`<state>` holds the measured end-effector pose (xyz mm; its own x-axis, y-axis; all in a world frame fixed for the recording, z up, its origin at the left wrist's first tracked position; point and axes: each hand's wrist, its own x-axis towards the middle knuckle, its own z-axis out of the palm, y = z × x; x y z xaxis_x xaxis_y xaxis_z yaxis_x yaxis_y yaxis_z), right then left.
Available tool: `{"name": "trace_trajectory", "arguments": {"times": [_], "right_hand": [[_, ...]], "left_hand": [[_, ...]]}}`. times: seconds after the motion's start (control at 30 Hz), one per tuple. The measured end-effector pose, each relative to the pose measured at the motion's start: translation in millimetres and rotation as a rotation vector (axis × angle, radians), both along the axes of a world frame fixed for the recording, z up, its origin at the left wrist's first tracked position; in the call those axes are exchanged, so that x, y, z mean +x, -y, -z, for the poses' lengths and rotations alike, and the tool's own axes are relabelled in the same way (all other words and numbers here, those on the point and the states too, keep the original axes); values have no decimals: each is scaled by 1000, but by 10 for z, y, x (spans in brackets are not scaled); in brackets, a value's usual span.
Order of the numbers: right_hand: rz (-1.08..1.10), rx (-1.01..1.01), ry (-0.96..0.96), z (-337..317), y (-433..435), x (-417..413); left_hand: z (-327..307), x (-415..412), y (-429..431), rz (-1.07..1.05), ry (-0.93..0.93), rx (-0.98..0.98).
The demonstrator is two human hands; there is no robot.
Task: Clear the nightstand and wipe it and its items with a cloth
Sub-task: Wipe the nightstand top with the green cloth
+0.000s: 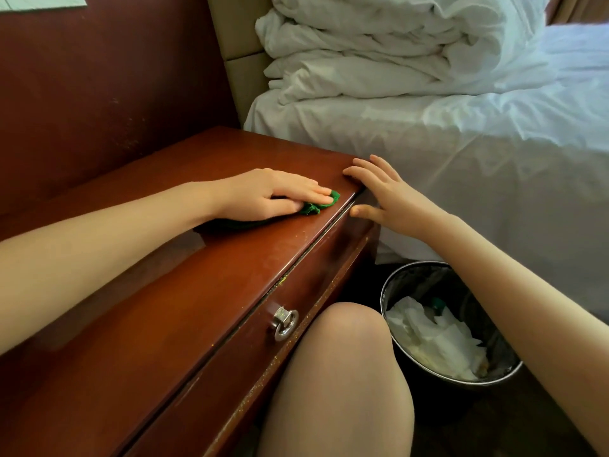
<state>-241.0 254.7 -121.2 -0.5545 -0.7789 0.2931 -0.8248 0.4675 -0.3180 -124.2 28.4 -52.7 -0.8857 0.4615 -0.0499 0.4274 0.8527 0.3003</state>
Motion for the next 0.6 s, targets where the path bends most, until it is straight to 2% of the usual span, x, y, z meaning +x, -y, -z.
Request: {"name": "trace_trajectory", "arguments": {"times": [0.23, 0.33, 0.4, 0.6], "right_hand": [[-22, -33, -4, -28, 29, -54], [-79, -64, -72, -3, 43, -119], [-108, -65, -104, 22, 51, -182], [-86, -74, -38, 71, 51, -155]], "left_hand": [[40, 32, -120, 23, -33, 1], [31, -65, -266, 17, -39, -32], [43, -141, -328, -22, -35, -20], [21, -232, -166, -220, -66, -9]]}}
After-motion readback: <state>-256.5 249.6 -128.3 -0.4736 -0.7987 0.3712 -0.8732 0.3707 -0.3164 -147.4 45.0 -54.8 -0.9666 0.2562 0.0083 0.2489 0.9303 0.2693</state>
